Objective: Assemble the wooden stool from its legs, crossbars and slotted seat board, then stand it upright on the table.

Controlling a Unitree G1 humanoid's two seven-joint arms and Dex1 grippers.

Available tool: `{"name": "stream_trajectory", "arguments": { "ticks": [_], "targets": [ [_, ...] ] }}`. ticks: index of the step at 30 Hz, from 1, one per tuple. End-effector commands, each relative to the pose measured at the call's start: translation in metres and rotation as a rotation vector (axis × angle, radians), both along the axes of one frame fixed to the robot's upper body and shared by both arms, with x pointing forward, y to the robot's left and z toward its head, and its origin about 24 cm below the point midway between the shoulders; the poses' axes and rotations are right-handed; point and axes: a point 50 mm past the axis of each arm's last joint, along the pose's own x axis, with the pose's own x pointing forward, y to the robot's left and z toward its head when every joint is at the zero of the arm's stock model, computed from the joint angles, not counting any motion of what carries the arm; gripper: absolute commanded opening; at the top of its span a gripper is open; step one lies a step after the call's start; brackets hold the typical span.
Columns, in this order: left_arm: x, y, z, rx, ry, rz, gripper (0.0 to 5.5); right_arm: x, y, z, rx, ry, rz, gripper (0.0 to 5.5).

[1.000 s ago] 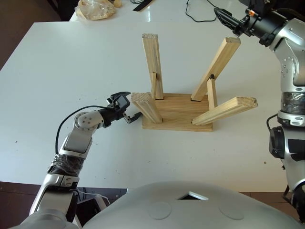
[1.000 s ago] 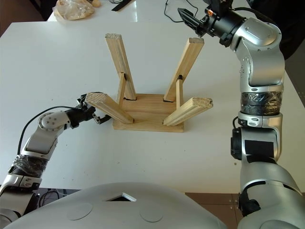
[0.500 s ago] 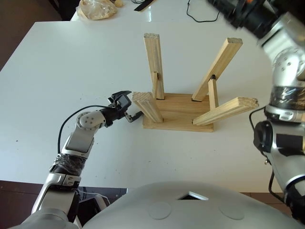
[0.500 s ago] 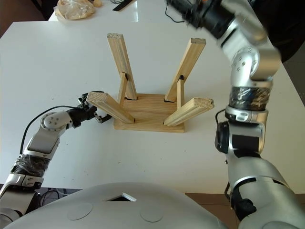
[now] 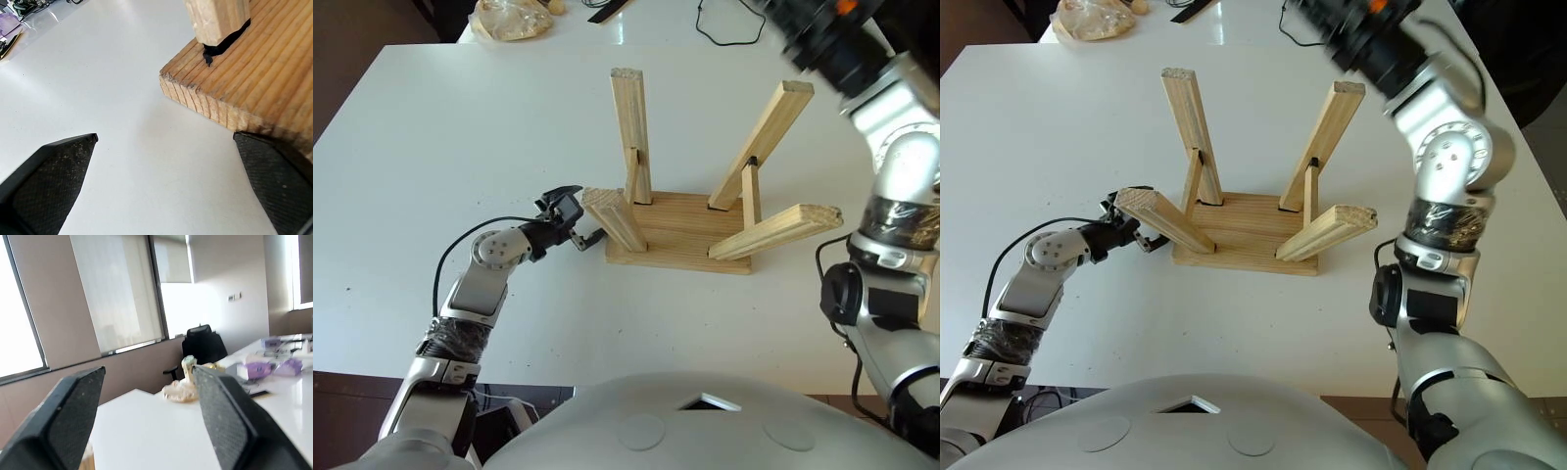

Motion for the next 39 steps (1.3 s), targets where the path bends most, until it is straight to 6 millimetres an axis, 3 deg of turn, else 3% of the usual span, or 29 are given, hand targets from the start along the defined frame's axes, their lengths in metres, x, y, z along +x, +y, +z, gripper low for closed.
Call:
{"name": "stream_trajectory", "arguments": {
  "ticks": [1,3,6,8,13,16,20,23,28,32,35,39],
  "targets": [
    [-0.021,0.029,-0.004,0.025,0.075,0.083,5.14,-0.01,-0.055,0.021,0.04,-0.055,-0.189,3.3],
    [-0.034,0.041,-0.001,0.025,0.08,0.101,5.14,-0.015,-0.083,-0.011,-0.16,0.037,-0.323,3.3],
    [-0.057,0.049,0.001,0.029,0.125,0.072,5.14,-0.042,-0.108,-0.098,-0.64,0.245,-0.277,3.3],
    [-0.061,0.046,0.001,0.023,0.141,0.041,5.14,-0.077,-0.105,-0.145,-0.883,0.346,-0.095,3.3],
    [-0.057,0.03,-0.011,0.04,0.102,0.029,5.14,-0.127,-0.077,-0.195,-1.09,0.381,0.302,3.3],
    [-0.058,0.027,-0.016,0.058,0.077,0.0,5.14,-0.145,-0.071,-0.204,-1.178,0.367,0.457,3.3],
    [-0.067,0.019,-0.013,-0.001,0.065,-0.065,5.14,-0.147,-0.066,-0.208,-1.175,0.357,0.485,3.3],
    [-0.072,0.016,-0.015,-0.012,0.077,-0.093,5.14,-0.143,-0.065,-0.209,-1.155,0.35,0.438,3.3],
    [-0.071,0.015,-0.018,-0.006,0.077,-0.081,4.49,-0.131,-0.07,-0.205,-1.153,0.341,0.368,3.09],
    [-0.066,0.017,-0.019,0.01,0.067,-0.062,4.49,-0.122,-0.069,-0.206,-1.161,0.325,0.322,3.09],
    [-0.065,0.007,-0.021,-0.01,0.067,-0.094,4.49,-0.117,-0.066,-0.211,-1.173,0.313,0.298,3.09],
    [-0.067,-0.002,-0.023,-0.029,0.072,-0.121,3.89,-0.111,-0.063,-0.217,-1.199,0.29,0.27,3.09]
  ]
}}
